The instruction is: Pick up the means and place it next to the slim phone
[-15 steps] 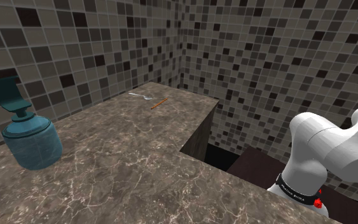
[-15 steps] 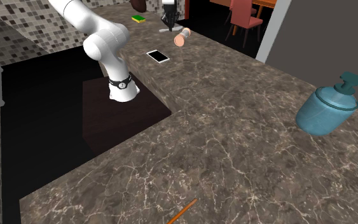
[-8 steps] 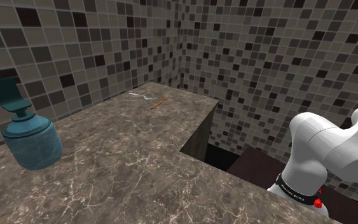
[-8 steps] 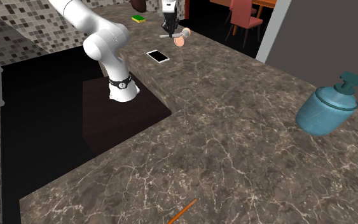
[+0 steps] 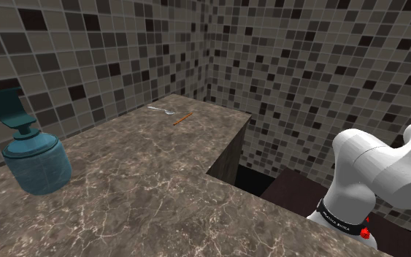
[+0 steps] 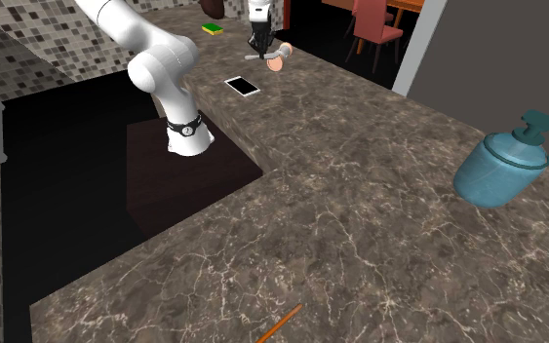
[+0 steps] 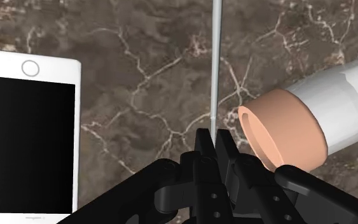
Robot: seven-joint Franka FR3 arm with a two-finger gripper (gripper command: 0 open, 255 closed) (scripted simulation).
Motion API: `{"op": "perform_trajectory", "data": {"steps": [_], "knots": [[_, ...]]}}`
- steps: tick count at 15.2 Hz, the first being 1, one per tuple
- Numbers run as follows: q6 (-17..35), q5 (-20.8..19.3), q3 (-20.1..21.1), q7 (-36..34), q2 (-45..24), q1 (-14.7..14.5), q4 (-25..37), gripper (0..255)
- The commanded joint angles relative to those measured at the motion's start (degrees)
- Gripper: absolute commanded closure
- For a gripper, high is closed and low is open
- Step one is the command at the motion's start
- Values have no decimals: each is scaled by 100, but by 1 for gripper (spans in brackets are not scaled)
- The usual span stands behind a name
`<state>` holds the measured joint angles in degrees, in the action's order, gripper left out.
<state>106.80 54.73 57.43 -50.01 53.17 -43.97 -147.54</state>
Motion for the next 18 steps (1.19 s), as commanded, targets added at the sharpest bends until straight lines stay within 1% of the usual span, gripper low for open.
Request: {"op": "perform_trajectory", "data": {"steps": [1,6,10,18], "knots": [[0,0,0,0,0,0,0,0],[0,0,0,0,0,0,0,0],[-647,-486,-649,-115,152,-32,375,0],[-648,-486,-648,-114,153,-31,375,0]]}}
